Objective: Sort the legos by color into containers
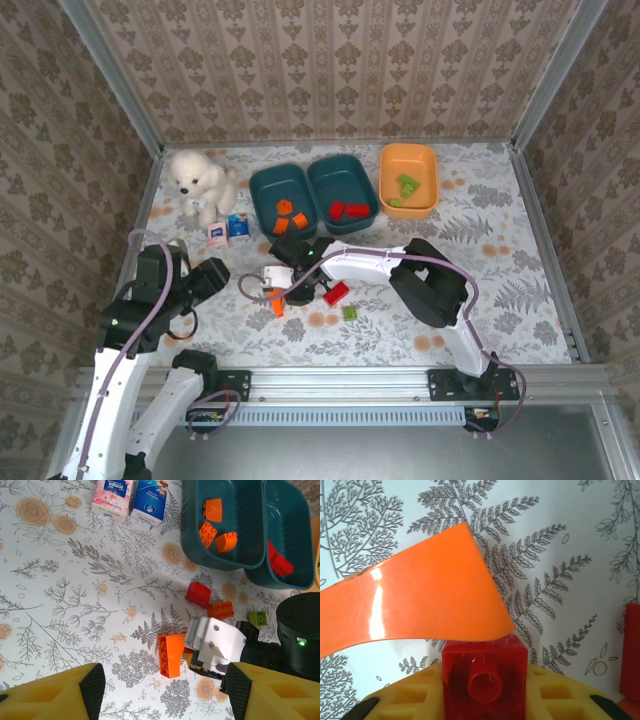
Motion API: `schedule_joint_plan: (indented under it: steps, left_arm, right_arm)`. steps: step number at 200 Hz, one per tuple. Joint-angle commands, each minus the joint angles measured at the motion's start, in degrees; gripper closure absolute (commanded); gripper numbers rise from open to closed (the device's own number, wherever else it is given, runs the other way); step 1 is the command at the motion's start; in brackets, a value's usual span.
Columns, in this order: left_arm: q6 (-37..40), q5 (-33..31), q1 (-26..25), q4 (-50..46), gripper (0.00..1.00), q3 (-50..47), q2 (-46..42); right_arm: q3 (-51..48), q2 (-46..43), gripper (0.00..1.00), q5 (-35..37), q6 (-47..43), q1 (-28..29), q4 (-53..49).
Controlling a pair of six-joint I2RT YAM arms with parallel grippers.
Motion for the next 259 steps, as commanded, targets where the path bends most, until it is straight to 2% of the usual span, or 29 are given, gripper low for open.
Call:
schedule_joint_plan:
  steps: [1, 21, 44, 75, 108, 153, 175, 213, 259]
  left_arm:
    - [1.34, 2.27, 0.56, 2.0, 0.32, -0.46, -0.01]
    - [2.0, 5.06, 0.49, 5.01, 0.32, -1.44, 1.59]
    - [1.8, 9.53, 0.33, 11.16, 0.32, -3.37, 4.16]
    - [1.25, 12.85, -1.91, 20.22, 0.32, -4.44, 10.61]
    - [4.64, 13.88, -6.23, 26.72, 0.31, -0.41, 21.82]
    - [6.24, 14.51, -7.98, 30.68, 0.31, 5.73, 32.66]
    - [6.42, 14.46, -8.38, 30.89, 0.31, 7.07, 34.18]
    - [6.84, 13.55, -8.51, 28.65, 0.31, 6.52, 32.88]
    - [6.91, 13.05, -8.29, 27.78, 0.3, 6.02, 32.38]
  right_arm:
    - [-0.37, -3.75, 0.72, 1.0, 3.55, -0.42, -1.16]
    - [-2.85, -10.22, 0.73, 1.24, 8.3, -1.89, 2.41]
    - [-5.22, -17.2, 0.73, 1.08, 15.3, -6.65, 4.92]
    - [-2.55, -18.53, 0.74, 1.54, 25.64, -16.0, 6.14]
    - [10.31, -8.84, 0.75, 1.33, 34.38, -23.5, 2.51]
    - [29.32, 7.72, 0.74, 5.16, 40.5, -27.32, -3.96]
    - [34.67, 13.43, 0.73, 5.09, 43.18, -28.85, -3.67]
    - [43.24, 21.72, 0.73, 3.09, 42.7, -29.54, -6.35]
    - [44.5, 24.71, 0.66, -2.88, 43.28, -29.58, -6.75]
